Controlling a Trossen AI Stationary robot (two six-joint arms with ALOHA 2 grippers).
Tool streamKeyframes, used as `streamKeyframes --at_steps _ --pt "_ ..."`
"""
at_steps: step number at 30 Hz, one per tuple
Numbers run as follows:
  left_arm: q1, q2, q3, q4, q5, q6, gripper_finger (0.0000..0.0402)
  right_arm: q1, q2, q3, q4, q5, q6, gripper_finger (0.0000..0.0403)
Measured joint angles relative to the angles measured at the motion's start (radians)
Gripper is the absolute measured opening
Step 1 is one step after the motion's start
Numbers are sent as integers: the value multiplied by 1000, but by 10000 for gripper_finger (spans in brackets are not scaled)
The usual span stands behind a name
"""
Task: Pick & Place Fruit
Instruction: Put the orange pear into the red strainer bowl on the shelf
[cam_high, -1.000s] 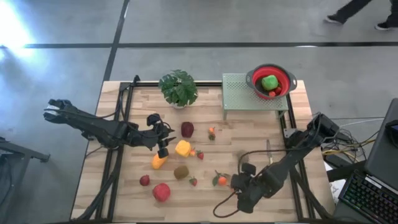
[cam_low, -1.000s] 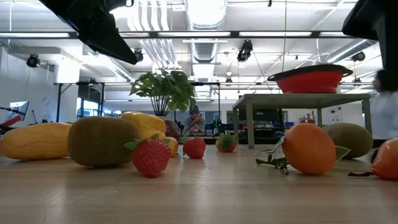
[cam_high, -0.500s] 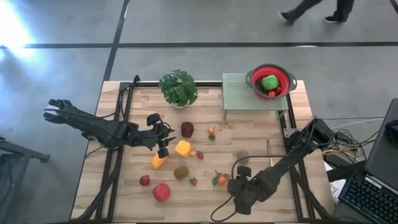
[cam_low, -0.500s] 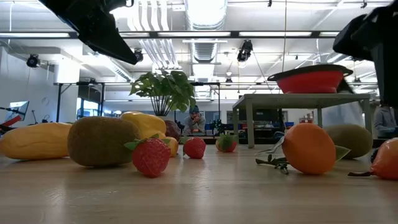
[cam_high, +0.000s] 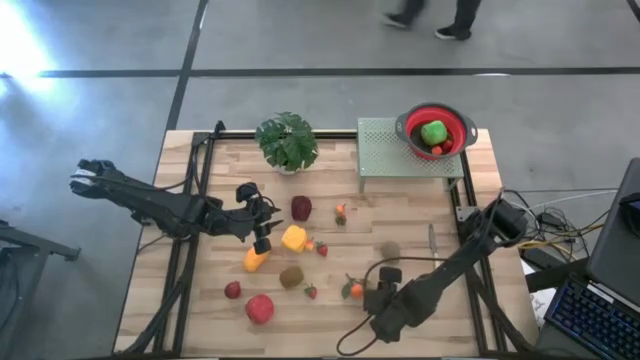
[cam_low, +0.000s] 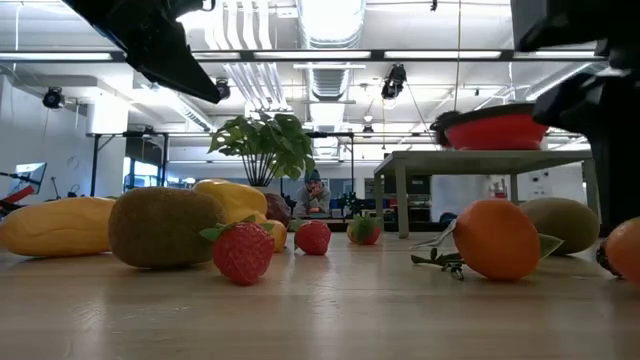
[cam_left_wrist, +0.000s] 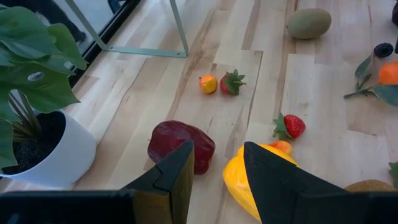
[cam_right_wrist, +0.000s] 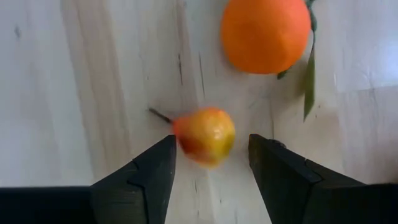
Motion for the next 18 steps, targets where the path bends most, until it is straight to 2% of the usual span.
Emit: streamKeyframes --at_steps 7,18 --pt "0 0 0 0 0 0 147 0 50 1 7 -5 -11 180" --pt "0 0 0 0 0 0 147 0 40 16 9 -10 -41 139"
